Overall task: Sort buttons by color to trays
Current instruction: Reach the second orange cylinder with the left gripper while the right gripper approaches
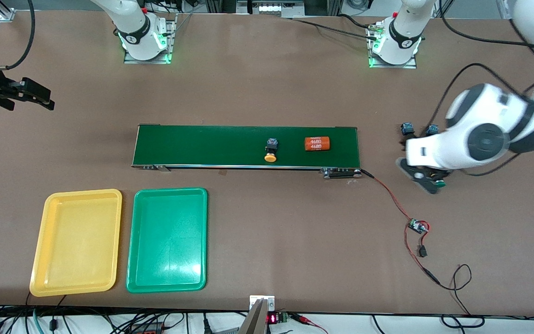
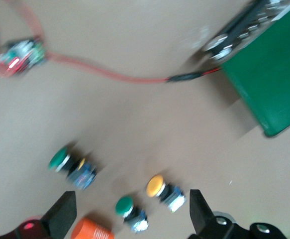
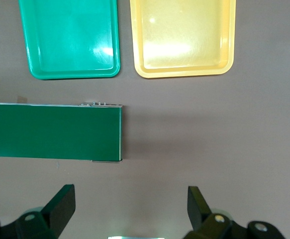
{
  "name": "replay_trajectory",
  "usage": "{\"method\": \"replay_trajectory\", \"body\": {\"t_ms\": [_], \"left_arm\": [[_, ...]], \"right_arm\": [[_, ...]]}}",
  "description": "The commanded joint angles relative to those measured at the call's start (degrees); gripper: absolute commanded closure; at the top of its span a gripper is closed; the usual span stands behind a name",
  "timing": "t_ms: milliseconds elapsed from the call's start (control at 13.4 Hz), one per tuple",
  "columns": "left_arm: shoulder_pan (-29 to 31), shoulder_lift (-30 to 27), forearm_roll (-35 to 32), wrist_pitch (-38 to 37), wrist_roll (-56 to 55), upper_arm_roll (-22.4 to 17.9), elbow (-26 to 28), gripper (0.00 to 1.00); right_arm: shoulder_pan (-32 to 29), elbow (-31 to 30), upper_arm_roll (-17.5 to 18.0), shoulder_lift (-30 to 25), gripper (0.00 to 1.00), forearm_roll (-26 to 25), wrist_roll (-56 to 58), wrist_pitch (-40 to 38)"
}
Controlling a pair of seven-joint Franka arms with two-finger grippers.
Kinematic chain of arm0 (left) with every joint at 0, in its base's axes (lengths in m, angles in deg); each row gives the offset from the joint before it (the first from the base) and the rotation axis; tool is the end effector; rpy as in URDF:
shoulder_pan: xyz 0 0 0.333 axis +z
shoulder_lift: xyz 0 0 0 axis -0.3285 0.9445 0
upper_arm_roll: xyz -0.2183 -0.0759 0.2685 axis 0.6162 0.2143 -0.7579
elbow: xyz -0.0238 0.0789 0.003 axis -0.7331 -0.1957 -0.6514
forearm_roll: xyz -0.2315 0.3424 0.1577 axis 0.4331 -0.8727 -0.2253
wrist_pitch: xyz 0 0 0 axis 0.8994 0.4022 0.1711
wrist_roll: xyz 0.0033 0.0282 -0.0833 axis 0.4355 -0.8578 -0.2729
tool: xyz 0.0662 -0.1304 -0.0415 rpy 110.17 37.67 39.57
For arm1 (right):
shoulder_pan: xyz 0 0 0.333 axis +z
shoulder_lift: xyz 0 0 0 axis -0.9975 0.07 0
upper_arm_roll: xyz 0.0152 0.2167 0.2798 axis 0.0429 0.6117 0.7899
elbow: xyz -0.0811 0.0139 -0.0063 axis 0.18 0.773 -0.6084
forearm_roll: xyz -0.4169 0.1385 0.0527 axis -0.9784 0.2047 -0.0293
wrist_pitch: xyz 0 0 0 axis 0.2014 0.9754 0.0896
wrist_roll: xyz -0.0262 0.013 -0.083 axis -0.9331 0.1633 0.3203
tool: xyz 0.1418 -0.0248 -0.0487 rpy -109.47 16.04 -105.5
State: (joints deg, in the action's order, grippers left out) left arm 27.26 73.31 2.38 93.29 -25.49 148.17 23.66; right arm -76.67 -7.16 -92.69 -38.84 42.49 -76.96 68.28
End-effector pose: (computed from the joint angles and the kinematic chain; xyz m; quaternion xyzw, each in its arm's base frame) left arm 0.6515 -0.0404 0.3357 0.9349 -0.3236 -0.1458 0.0006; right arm 0.5916 -0.0071 0.5928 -0.9994 -0.0082 0.0348 0.0009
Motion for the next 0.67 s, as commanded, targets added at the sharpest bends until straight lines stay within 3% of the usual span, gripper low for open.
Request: {"method": "replay_trajectory", "body": {"t_ms": [0,373,597], "left_arm": [[3.1,-1.2,-4.6,-4.8,-1.1,0.7,-2.8,0.0],[1.8,0.0,-5.0,-9.5,-1.6,0.3,-12.9,0.0],[3.0,-1.3,-2.8,-10.3,-1.5,-2.7,-13.9,0.0]], "right_arm": [[0.2,0.9,0.1,0.4,0.0,-0.6,0.3,-0.5],[-0.3,0.9,-0.2,1.5,0.0,-0.1,0.6,0.8],[0.0,1.0,-0.1,2.1,0.0,-0.5,0.3,0.9]]}}
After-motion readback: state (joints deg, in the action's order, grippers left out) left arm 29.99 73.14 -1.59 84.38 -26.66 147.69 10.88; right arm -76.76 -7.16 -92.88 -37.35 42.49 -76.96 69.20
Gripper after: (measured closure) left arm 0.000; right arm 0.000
